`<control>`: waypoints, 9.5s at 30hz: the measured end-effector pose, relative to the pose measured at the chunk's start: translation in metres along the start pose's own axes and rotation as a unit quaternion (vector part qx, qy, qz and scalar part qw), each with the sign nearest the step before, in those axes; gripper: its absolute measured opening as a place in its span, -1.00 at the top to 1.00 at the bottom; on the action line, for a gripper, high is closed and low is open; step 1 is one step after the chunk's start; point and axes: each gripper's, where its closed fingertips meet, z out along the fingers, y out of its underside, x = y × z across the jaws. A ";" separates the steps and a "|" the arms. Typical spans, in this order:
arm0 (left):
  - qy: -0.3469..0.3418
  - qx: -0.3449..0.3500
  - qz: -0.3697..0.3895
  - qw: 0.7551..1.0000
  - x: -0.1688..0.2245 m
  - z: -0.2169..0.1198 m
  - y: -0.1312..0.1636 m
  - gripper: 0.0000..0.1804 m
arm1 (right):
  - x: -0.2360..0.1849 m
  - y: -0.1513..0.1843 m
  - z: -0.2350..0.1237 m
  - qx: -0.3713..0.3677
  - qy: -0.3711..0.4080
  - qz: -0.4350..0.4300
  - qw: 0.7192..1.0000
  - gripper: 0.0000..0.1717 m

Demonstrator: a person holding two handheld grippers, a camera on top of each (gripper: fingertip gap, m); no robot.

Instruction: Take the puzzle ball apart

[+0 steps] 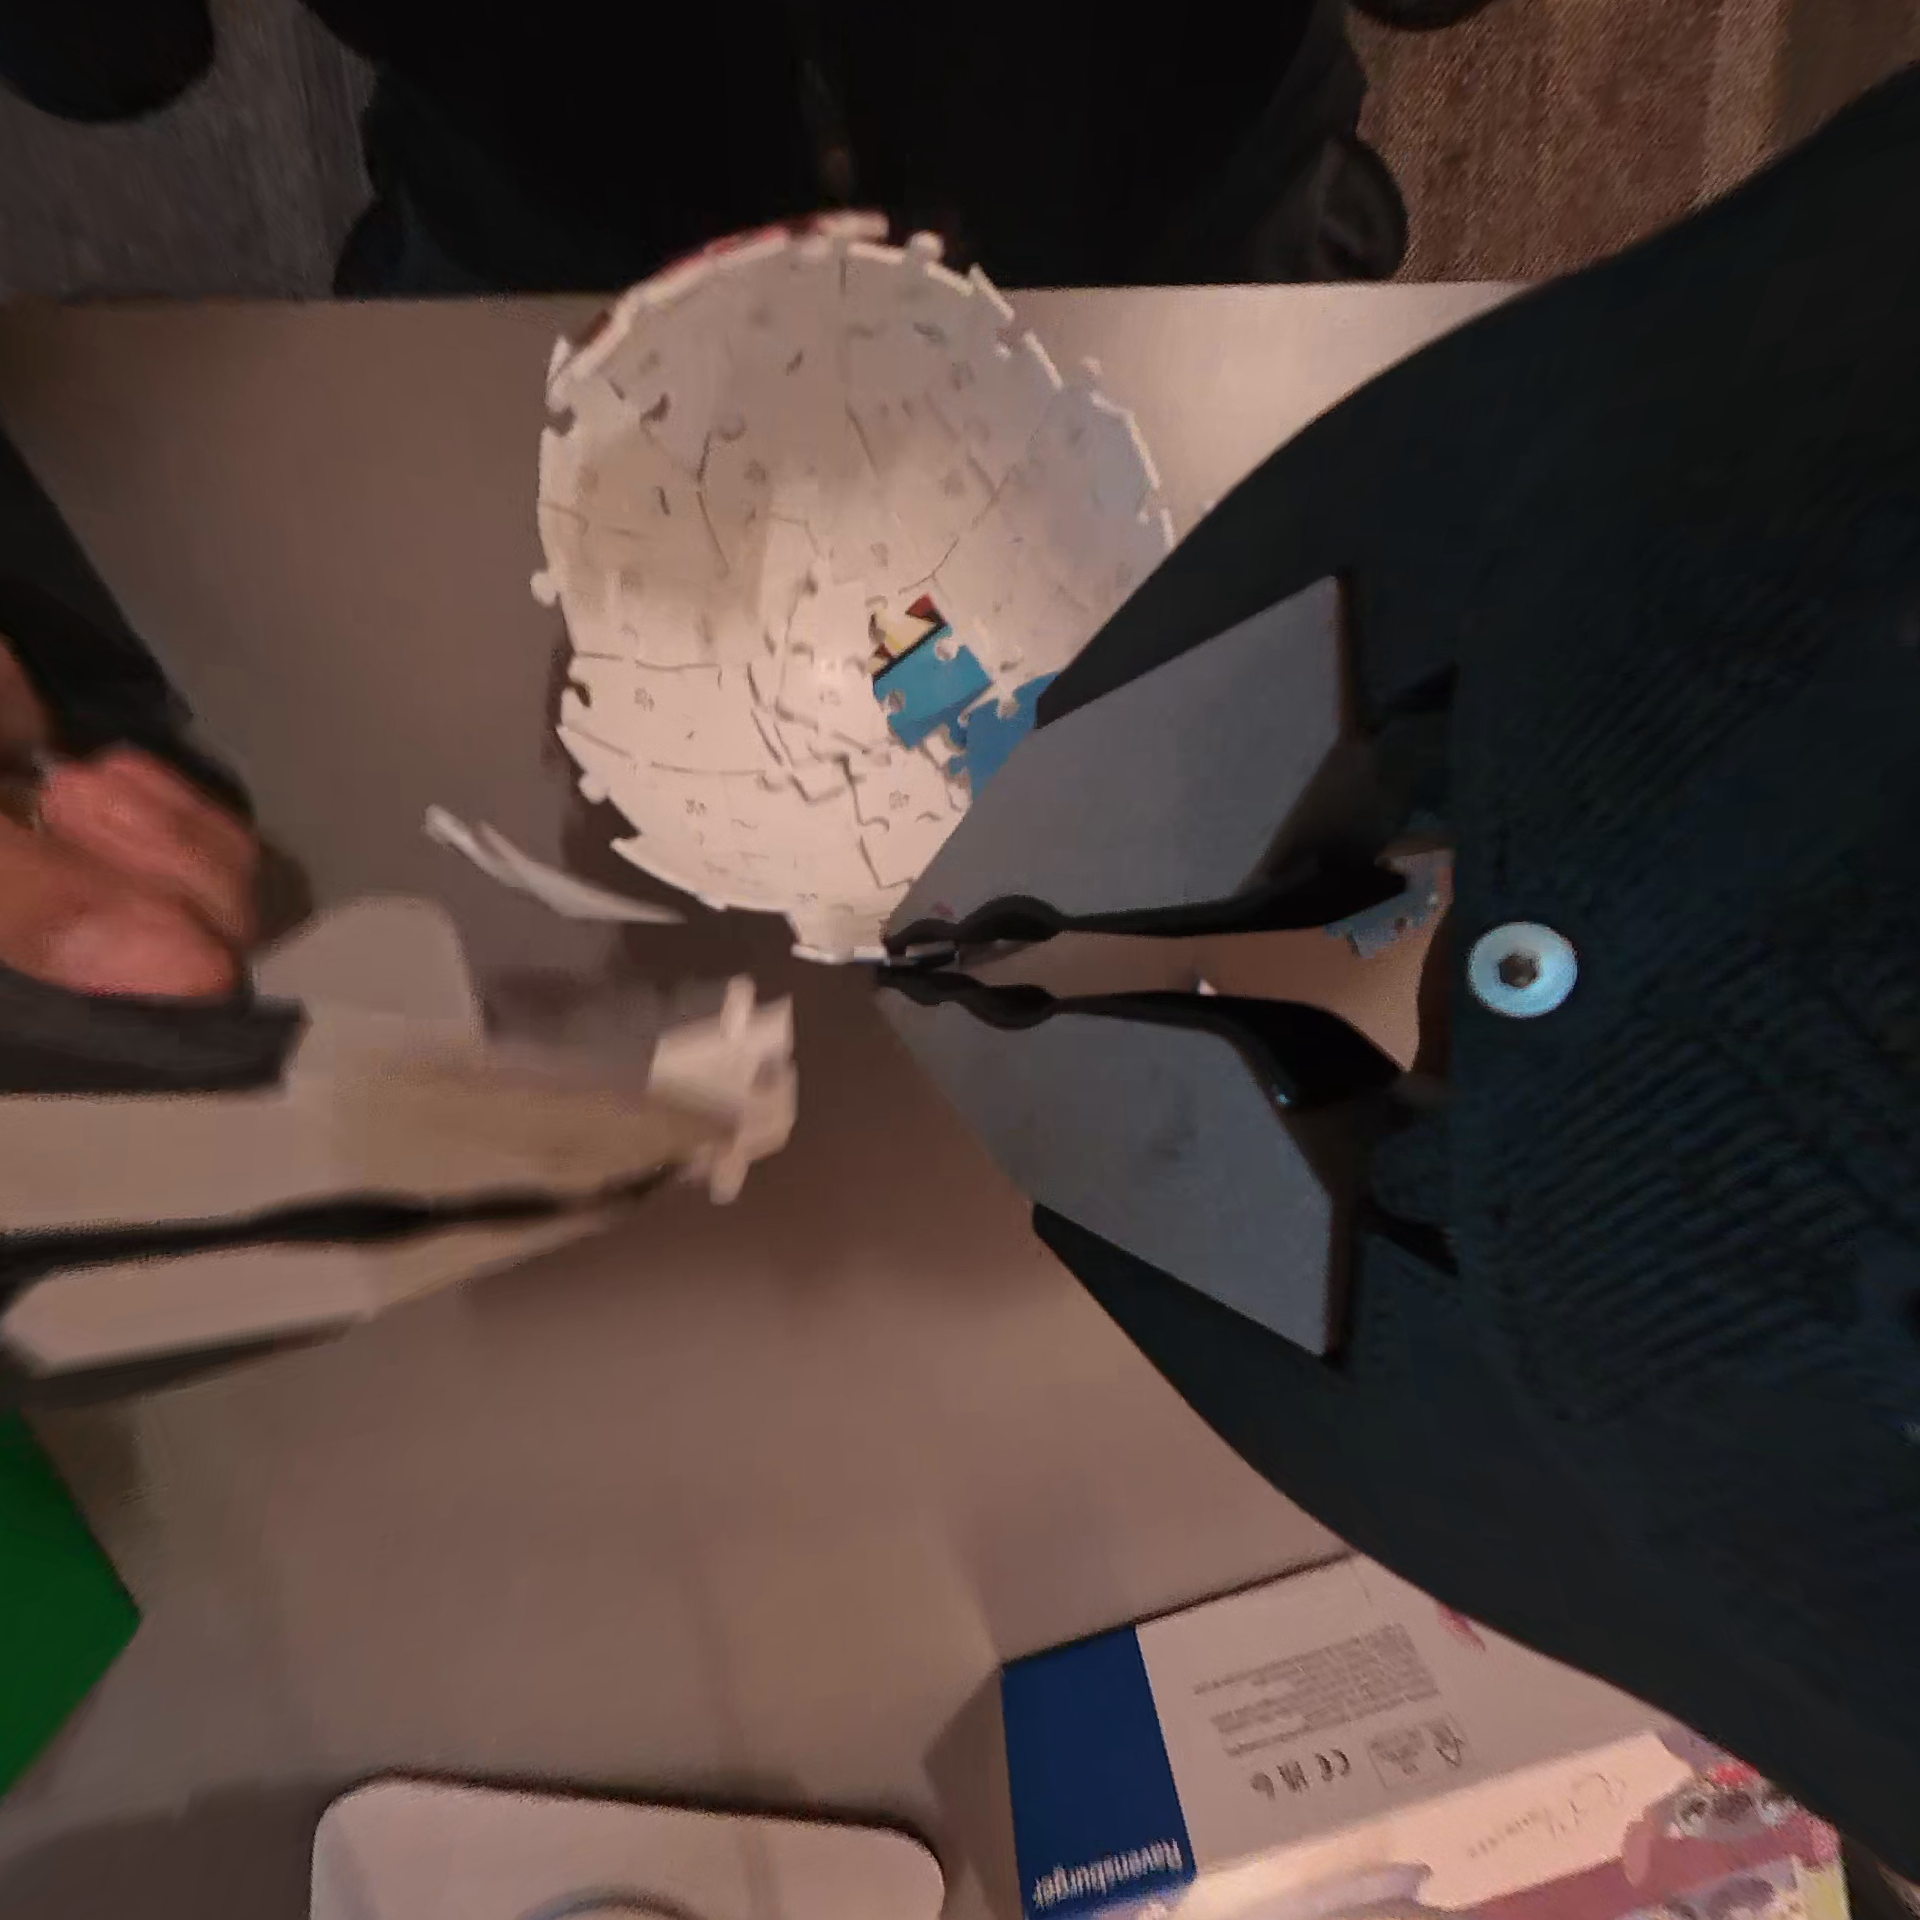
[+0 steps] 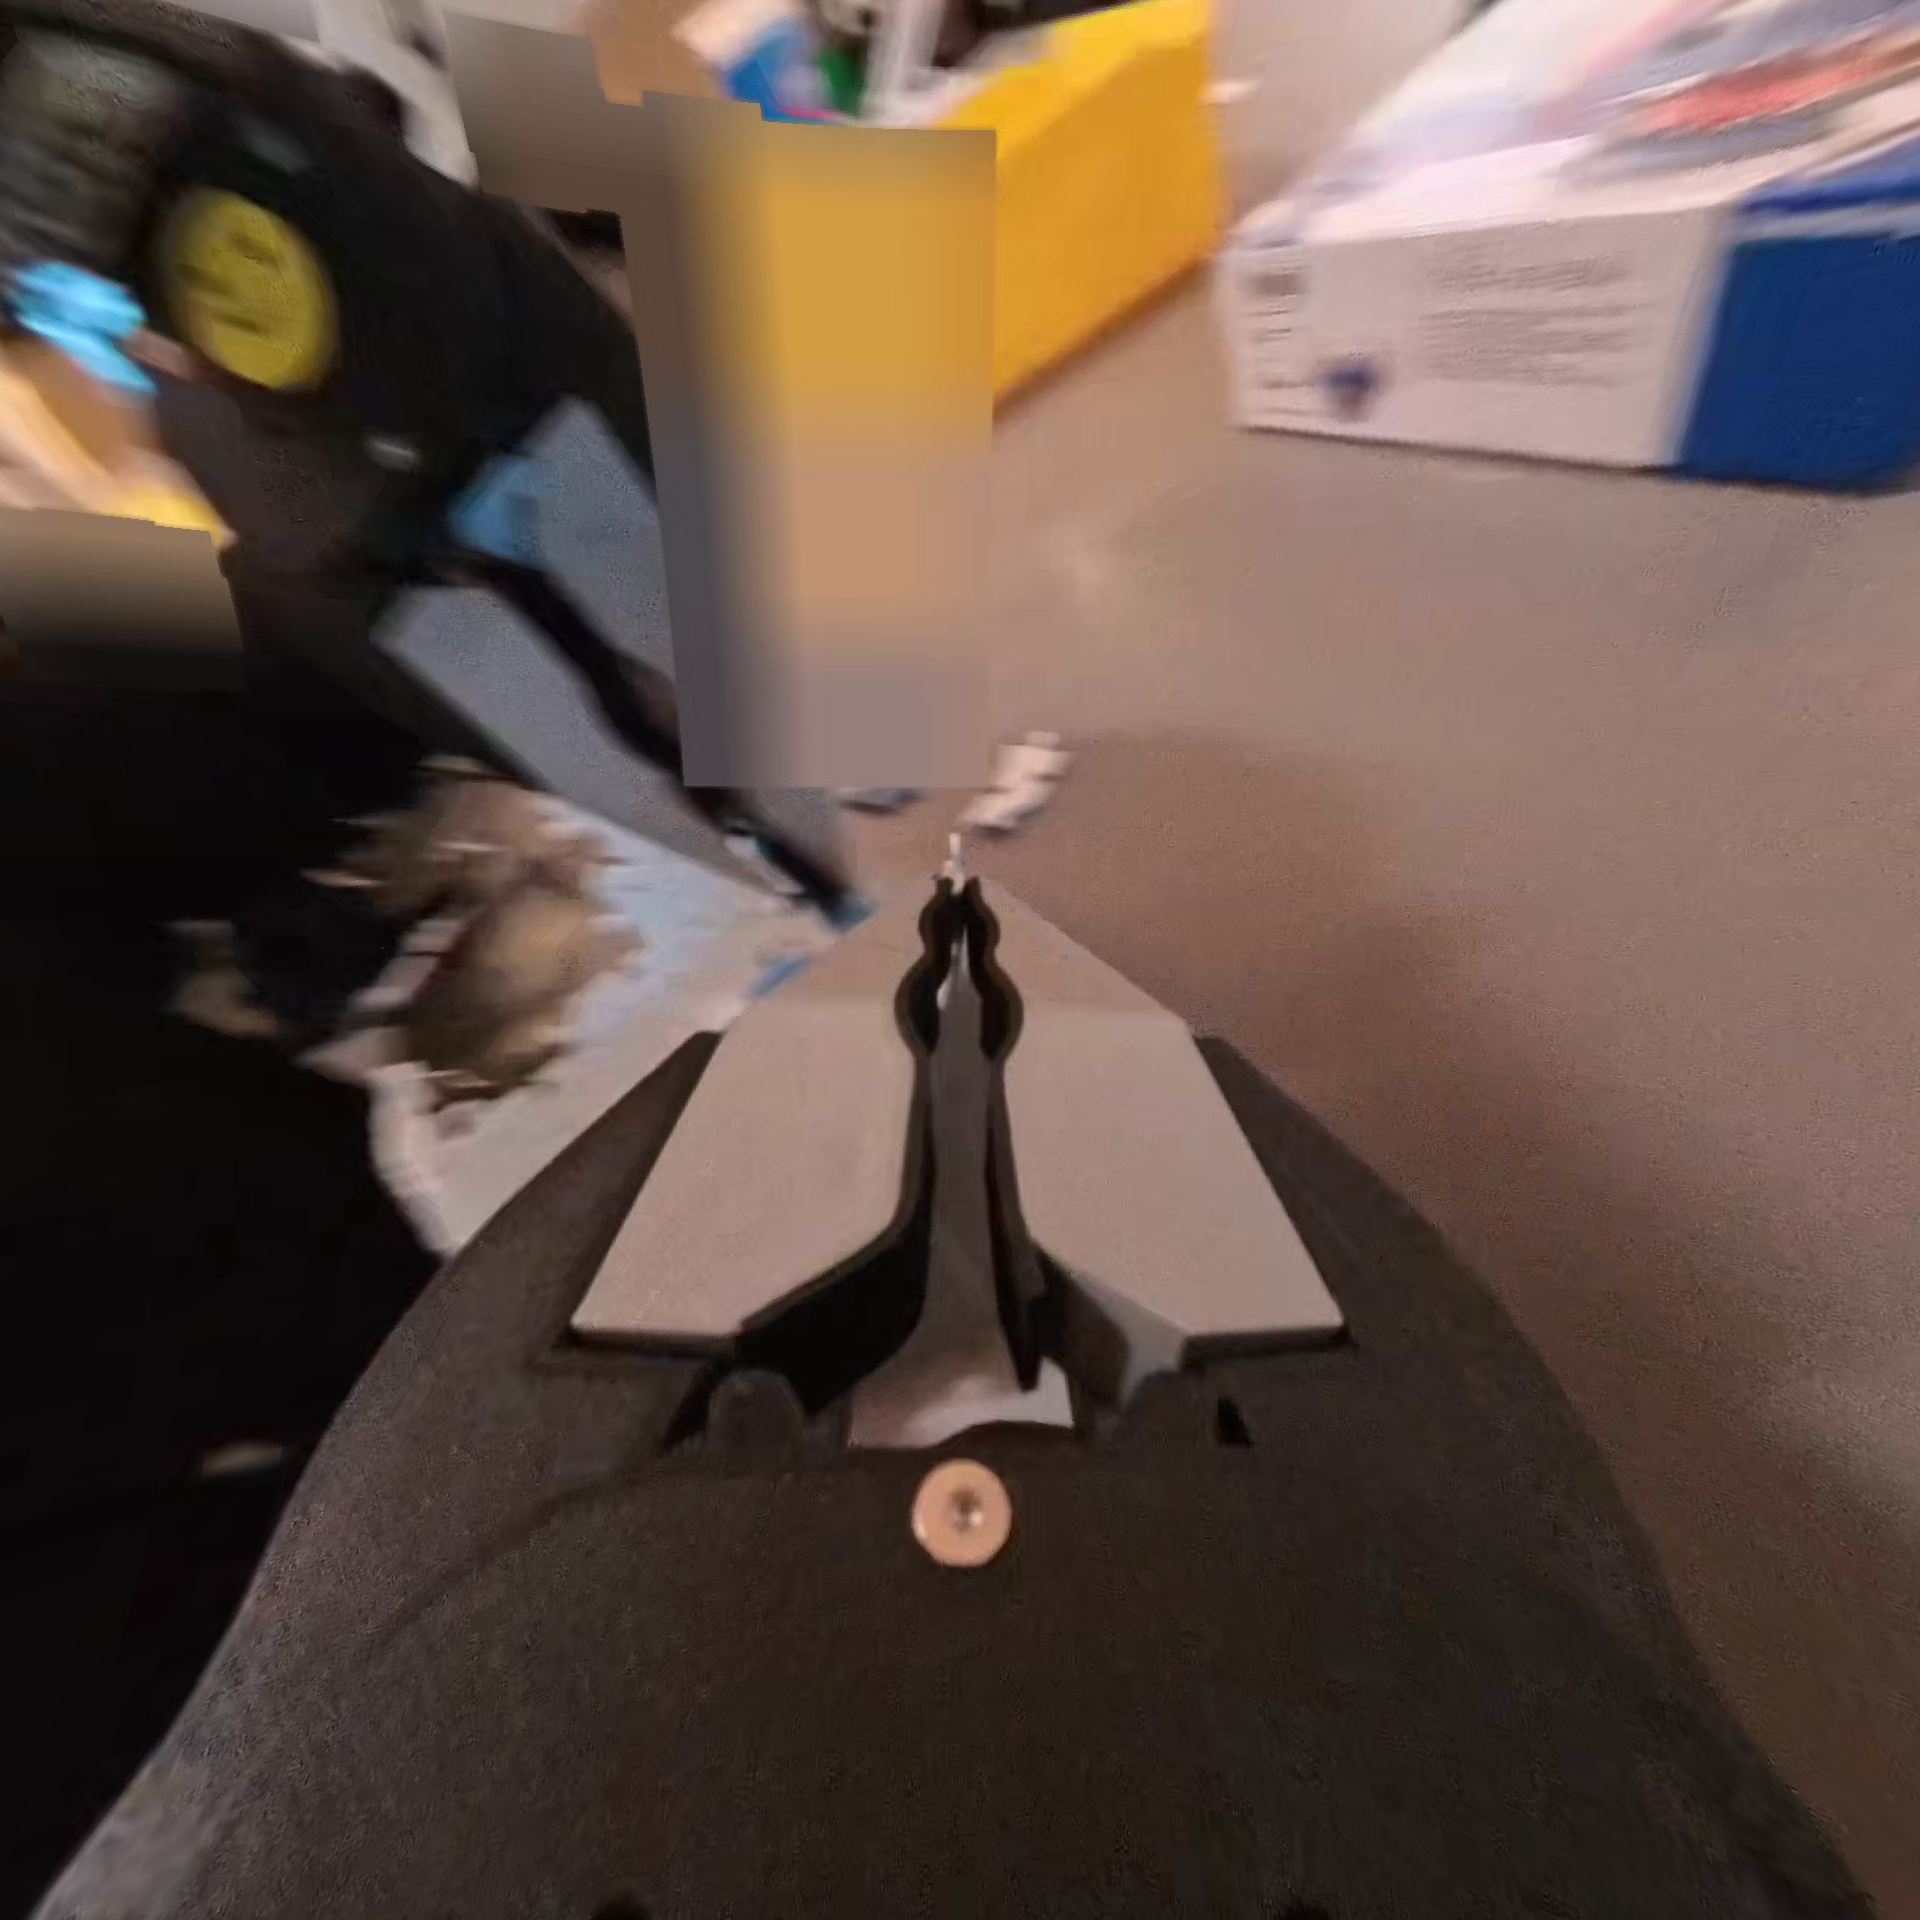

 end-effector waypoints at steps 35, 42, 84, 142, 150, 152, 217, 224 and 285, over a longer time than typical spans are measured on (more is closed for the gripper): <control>-0.088 0.047 -0.113 0.989 -0.038 -0.007 0.038 0.99 | 0.061 0.152 -0.323 -0.161 0.370 0.065 0.913 0.45; -0.089 0.037 -0.113 0.989 -0.038 -0.007 0.038 1.00 | 0.069 0.204 -0.311 -0.195 0.338 0.000 0.921 0.51; -0.169 0.170 -0.073 0.968 -0.044 -0.027 0.022 1.00 | -0.010 -0.006 0.025 -0.093 -0.195 0.174 0.961 1.00; -0.024 0.190 -0.223 0.956 -0.042 -0.004 0.038 0.99 | -0.022 -0.014 0.055 -0.087 -0.114 -0.148 0.978 1.00; -0.069 0.201 -0.205 0.955 -0.052 -0.003 0.042 1.00 | 0.014 -0.034 0.036 -0.049 -0.049 -0.092 0.993 1.00; -0.072 0.214 -0.188 0.956 -0.051 -0.006 0.037 1.00 | 0.008 -0.034 0.032 -0.058 -0.060 -0.100 0.992 0.93; 0.075 0.329 -0.249 0.908 -0.029 -0.031 0.025 0.96 | -0.027 0.004 0.079 -0.170 -0.092 -0.246 0.950 0.96; -0.003 0.254 -0.232 0.939 -0.028 -0.018 0.043 0.85 | -0.022 0.011 0.079 -0.160 -0.061 -0.271 0.947 0.93; -0.045 0.210 -0.297 0.930 -0.043 -0.002 0.063 0.58 | 0.036 -0.002 0.042 -0.151 0.030 -0.138 0.978 0.78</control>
